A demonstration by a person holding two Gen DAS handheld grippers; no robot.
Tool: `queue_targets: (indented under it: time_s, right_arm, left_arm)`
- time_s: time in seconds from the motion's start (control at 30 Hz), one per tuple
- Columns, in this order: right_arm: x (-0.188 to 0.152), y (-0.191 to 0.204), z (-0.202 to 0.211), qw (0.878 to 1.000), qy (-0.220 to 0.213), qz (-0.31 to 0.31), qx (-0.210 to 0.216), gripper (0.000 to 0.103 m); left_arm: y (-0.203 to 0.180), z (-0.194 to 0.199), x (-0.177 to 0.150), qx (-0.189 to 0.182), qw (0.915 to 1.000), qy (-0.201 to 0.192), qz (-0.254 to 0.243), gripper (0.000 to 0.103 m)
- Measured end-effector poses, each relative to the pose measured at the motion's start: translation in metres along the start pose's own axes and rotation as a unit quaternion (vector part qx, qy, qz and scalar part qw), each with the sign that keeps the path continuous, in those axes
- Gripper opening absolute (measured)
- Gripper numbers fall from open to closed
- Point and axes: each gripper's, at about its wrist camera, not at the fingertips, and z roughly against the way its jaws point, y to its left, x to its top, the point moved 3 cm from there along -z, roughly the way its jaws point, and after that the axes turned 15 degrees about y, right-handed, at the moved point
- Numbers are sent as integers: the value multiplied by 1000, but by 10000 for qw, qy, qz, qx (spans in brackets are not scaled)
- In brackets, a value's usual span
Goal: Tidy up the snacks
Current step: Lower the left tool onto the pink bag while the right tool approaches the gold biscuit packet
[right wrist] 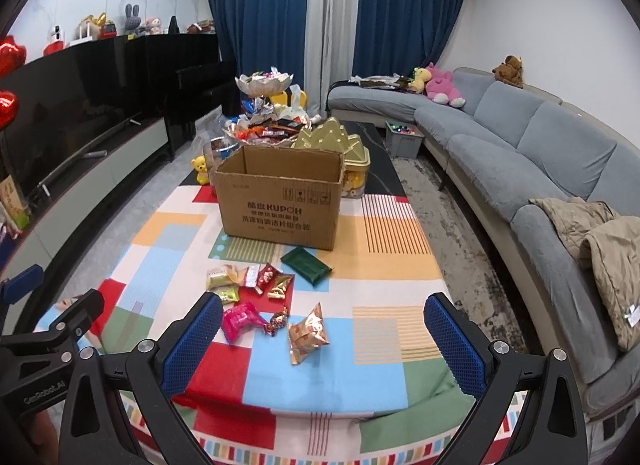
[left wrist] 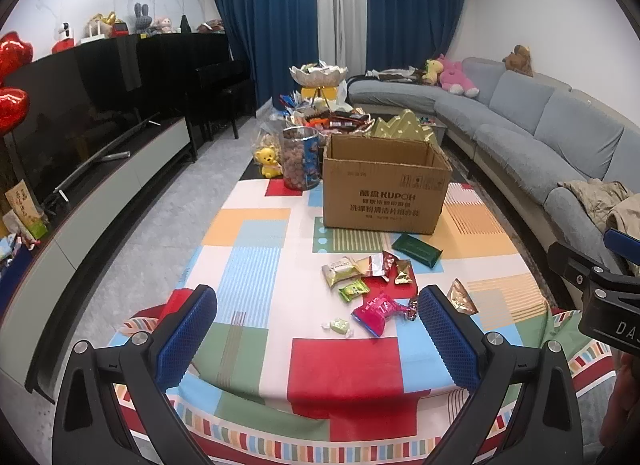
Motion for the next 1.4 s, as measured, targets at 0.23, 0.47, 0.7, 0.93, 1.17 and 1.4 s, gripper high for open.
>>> queue_targets:
  time_s: [0.23, 0.47, 0.7, 0.93, 1.17, 1.4]
  right_arm:
    - [7, -4, -22, 9997, 237, -17, 20, 102]
    - [12, -5, -43, 9989, 457, -46, 60, 102]
    - [13, -3, -65, 9980, 636, 34, 36, 102]
    - [12, -4, -93, 9962, 866, 79, -38, 102]
    - [9, -1, -116, 9943, 1046, 190, -31, 102]
    - [3, 2, -139, 9922, 1213, 273, -10, 101]
  left_arm:
    - [-9, -20, 12, 9, 9996, 153, -236, 102]
    - [-18, -39, 18, -8, 9982, 326, -496, 102]
    - [-23, -63, 21, -45, 9962, 551, -667, 102]
    - [-32, -89, 20, -98, 9935, 670, -920, 102]
    - [-43, -122, 21, -174, 9883, 849, -1257, 100]
    - [-51, -150, 16, -279, 9818, 1055, -1555, 98]
